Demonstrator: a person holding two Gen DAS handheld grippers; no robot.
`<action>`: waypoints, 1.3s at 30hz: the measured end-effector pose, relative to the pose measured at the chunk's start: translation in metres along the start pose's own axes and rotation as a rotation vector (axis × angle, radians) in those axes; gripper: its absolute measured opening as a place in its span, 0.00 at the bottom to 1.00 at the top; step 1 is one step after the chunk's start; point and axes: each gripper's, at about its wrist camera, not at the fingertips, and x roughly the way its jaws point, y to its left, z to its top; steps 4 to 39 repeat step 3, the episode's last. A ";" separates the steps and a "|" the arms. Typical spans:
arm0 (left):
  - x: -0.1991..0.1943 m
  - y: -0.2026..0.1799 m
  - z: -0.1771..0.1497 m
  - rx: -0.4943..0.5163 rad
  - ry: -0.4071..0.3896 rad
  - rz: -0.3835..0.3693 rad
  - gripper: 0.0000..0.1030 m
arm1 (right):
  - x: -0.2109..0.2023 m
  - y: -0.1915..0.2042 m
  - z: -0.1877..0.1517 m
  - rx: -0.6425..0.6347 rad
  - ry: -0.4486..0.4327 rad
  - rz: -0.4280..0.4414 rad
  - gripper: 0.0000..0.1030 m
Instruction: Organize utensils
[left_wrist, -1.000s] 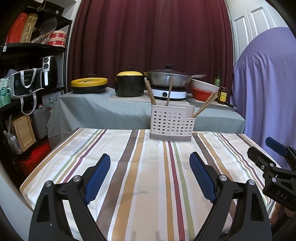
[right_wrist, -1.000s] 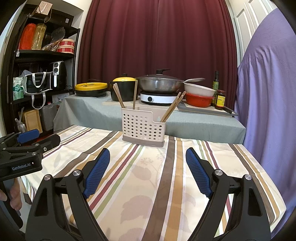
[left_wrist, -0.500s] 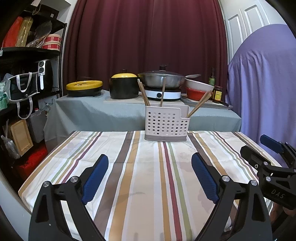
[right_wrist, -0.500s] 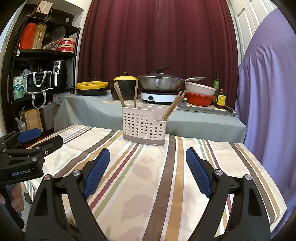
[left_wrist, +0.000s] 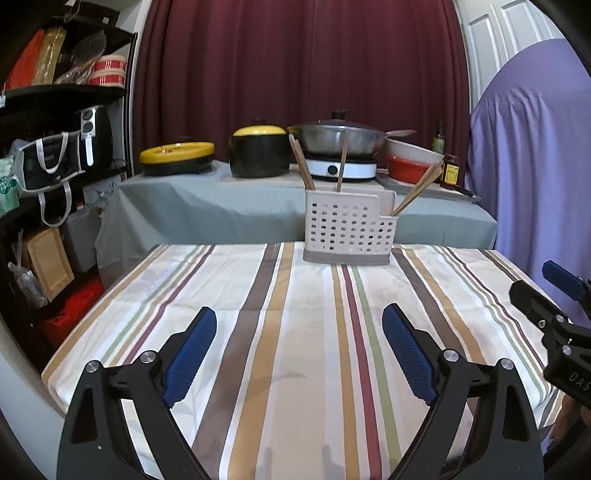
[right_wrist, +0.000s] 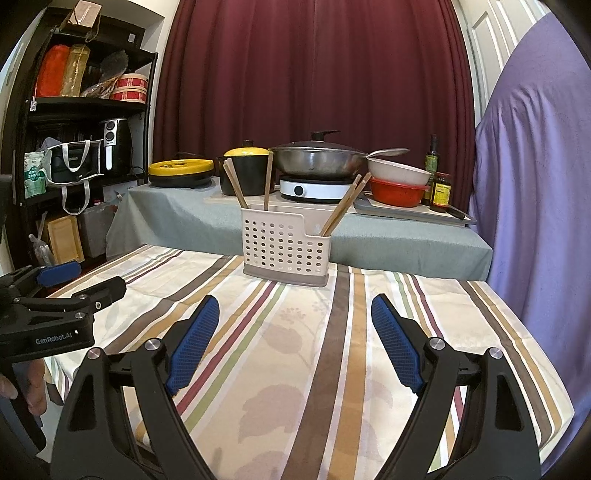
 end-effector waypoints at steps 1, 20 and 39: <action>0.002 0.001 -0.001 -0.002 0.006 0.004 0.86 | 0.002 -0.002 0.000 0.003 0.005 -0.003 0.81; 0.010 0.005 -0.001 -0.009 0.025 0.006 0.86 | 0.007 -0.006 -0.001 0.010 0.014 -0.009 0.83; 0.010 0.005 -0.001 -0.009 0.025 0.006 0.86 | 0.007 -0.006 -0.001 0.010 0.014 -0.009 0.83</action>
